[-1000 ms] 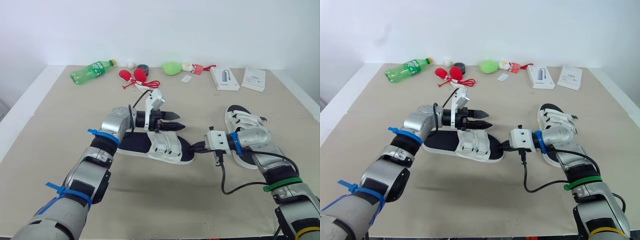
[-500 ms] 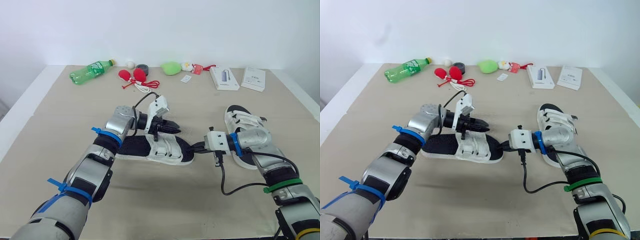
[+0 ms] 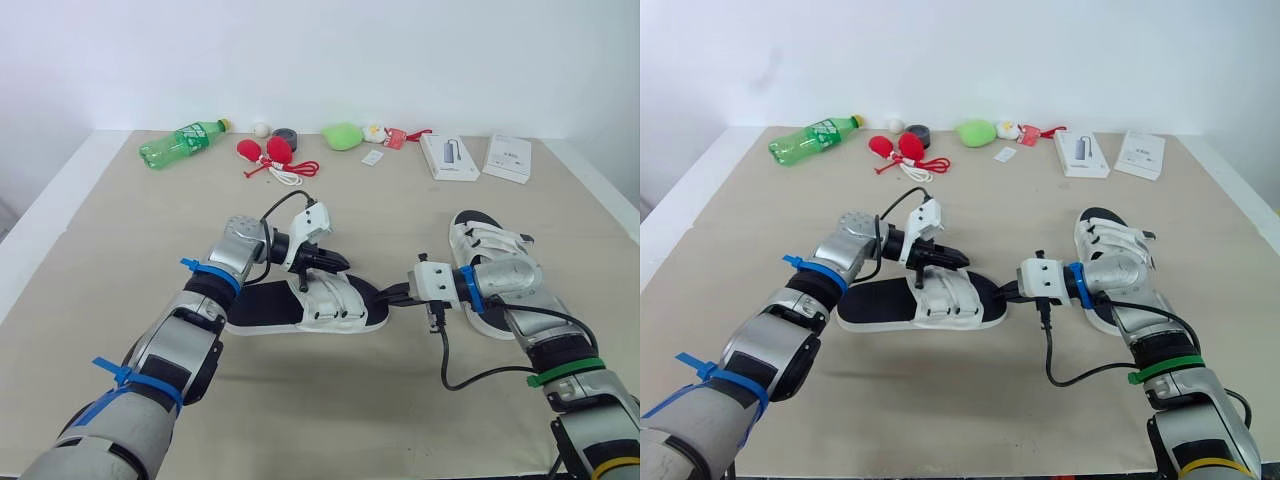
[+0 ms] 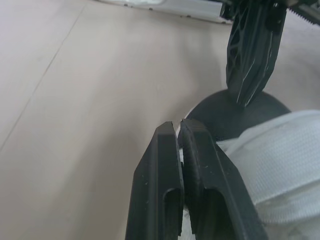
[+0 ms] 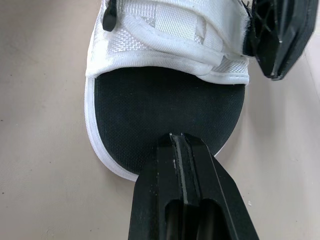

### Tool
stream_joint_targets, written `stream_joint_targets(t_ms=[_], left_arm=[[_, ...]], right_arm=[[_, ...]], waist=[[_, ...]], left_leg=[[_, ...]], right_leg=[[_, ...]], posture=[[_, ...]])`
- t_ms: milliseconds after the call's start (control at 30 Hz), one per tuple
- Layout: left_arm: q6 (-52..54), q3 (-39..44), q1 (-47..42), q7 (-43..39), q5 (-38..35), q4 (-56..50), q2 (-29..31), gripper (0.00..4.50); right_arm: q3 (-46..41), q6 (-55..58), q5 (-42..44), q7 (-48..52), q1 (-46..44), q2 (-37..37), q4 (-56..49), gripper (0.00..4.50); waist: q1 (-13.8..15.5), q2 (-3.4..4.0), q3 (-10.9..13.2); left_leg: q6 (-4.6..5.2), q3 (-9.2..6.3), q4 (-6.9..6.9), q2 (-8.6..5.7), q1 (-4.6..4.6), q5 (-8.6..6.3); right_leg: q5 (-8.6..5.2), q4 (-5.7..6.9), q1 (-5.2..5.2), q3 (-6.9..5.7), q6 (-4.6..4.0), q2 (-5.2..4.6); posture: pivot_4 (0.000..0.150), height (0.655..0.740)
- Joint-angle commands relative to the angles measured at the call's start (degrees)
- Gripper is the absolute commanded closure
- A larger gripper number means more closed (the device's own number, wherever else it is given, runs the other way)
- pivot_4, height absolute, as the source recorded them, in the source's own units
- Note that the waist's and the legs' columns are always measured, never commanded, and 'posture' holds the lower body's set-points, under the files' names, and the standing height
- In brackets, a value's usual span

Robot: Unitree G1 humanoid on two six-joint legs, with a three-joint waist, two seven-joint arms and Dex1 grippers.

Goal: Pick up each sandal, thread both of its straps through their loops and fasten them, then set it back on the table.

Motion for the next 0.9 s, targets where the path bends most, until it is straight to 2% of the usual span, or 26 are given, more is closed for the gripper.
stream_joint_targets(t_ms=[33, 200, 333, 367, 433, 533, 600, 800, 900], left_arm=[[0.7, 0.6, 0.9, 0.1, 0.7, -0.6, 1.4, 4.34], [4.8, 1.7, 0.8, 0.7, -0.5, -1.8, 0.9, 4.34], [5.8, 1.3, 1.6, -0.8, -0.8, -4.0, 1.5, 3.41], [5.7, 1.2, 1.8, -1.3, -0.8, -4.5, 1.7, 2.8], [4.9, 1.4, 2.0, -1.1, -0.8, -4.9, 2.0, 2.04], [3.3, 2.3, 1.3, -0.5, -0.7, -4.9, 3.4, 0.64], [2.6, 3.6, 0.2, -0.6, -1.1, -4.6, 5.3, 0.02], [4.6, 9.9, -0.6, -3.3, -6.0, -8.4, 12.8, 0.02], [6.5, 12.6, 3.1, -6.5, -10.3, -14.4, 15.5, 0.02]], right_arm=[[1.3, 0.7, -2.4, 0.8, 1.7, -1.5, 1.0, 4.5], [1.4, 0.5, -2.5, 1.0, 1.3, -1.4, 1.5, 4.5], [1.5, 0.1, -2.5, 1.1, 0.9, -1.3, 2.0, 4.5], [1.5, 0.1, -2.6, 1.1, 0.8, -1.2, 2.1, 4.5], [1.6, -0.1, -2.7, 1.1, 0.6, -1.1, 2.4, 4.5], [1.6, -0.1, -2.7, 1.1, 0.2, -1.1, 2.5, 4.5], [1.4, 0.1, -2.6, 1.0, 0.1, -1.2, 2.5, 4.5], [0.2, 0.6, -1.7, 0.3, 0.6, -1.6, 2.4, 4.5], [-1.7, 4.2, 1.5, 0.6, 1.2, -1.6, 0.7, 4.5]], waist=[[0.0, 0.0, 0.0], [0.0, 0.0, 0.0], [0.0, 0.01, 0.0], [0.0, 0.0, 0.0], [0.0, 0.0, 0.0], [0.0, 0.01, 0.0], [0.0, 0.0, 0.0], [0.0, 0.0, 0.0], [0.0, 0.0, 0.0]], left_leg=[[0.0, 0.0, 0.0, 0.0, 0.0, 0.0], [0.0, 0.0, 0.0, 0.01, 0.01, 0.0], [0.0, 0.0, 0.0, 0.0, 0.01, 0.0], [0.0, 0.0, 0.0, 0.0, 0.01, 0.0], [0.0, 0.0, 0.0, 0.01, 0.01, 0.0], [0.0, 0.01, 0.0, 0.0, 0.01, 0.0], [0.0, 0.02, 0.0, 0.0, 0.0, 0.0], [0.0, 0.01, -0.01, 0.03, -0.01, 0.0], [0.0, 0.01, 0.0, 0.04, -0.03, 0.0]], right_leg=[[0.0, 0.0, 0.0, 0.0, 0.0, 0.0], [0.0, 0.0, 0.0, 0.0, -0.01, 0.03], [0.0, 0.0, 0.0, 0.0, -0.01, 0.04], [0.0, 0.0, 0.0, 0.0, 0.0, 0.04], [0.0, 0.0, 0.01, 0.0, 0.0, 0.02], [0.01, 0.0, 0.01, 0.01, 0.01, -0.02], [0.01, 0.0, 0.0, 0.01, 0.01, -0.01], [0.0, 0.0, -0.02, -0.02, -0.01, -0.01], [0.01, 0.0, -0.02, -0.02, 0.0, -0.03]], posture=[[0.15, 0.74], [0.15, 0.74], [0.15, 0.74], [0.15, 0.74], [0.15, 0.74], [0.15, 0.74], [0.15, 0.74], [0.15, 0.74], [0.15, 0.74]])
